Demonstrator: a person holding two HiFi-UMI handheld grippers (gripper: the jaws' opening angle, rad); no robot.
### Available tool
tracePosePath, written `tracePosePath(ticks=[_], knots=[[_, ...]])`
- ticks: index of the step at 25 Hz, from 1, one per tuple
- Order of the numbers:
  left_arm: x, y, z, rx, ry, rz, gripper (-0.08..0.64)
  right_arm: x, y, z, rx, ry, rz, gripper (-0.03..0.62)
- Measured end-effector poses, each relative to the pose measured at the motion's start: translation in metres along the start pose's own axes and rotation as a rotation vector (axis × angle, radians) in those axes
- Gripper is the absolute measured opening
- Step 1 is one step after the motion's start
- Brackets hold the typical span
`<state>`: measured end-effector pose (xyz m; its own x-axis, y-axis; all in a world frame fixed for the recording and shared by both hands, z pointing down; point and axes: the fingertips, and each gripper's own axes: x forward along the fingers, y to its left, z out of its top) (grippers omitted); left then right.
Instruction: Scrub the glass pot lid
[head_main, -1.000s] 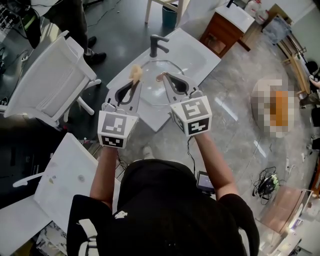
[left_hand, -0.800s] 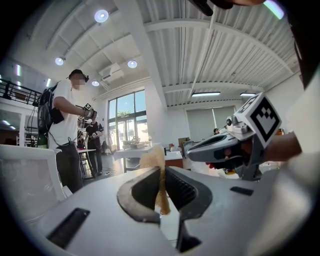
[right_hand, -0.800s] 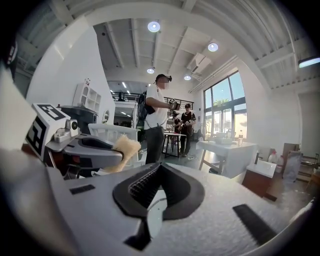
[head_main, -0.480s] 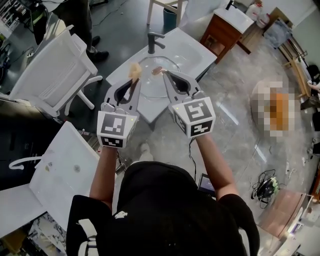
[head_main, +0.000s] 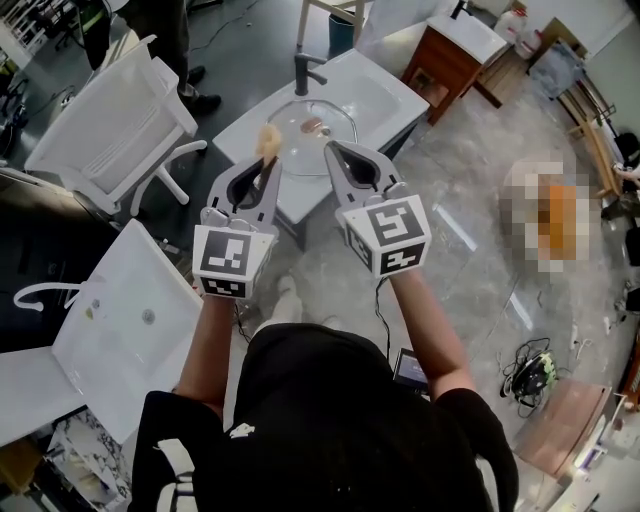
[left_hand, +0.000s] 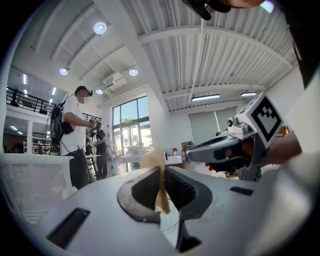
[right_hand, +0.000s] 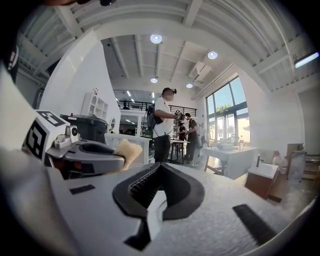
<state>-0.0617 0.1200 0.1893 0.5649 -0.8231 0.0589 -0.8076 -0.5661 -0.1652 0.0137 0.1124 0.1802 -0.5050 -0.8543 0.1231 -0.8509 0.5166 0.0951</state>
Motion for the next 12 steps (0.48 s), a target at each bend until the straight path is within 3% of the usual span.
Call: tracePosePath(ticks=[12], knots=[[-0.037, -0.035, 0.012, 0.004, -0.021, 0.023, 0.02, -0.048, 0.019, 0.002, -0.029, -0.016, 0.006, 0.0]])
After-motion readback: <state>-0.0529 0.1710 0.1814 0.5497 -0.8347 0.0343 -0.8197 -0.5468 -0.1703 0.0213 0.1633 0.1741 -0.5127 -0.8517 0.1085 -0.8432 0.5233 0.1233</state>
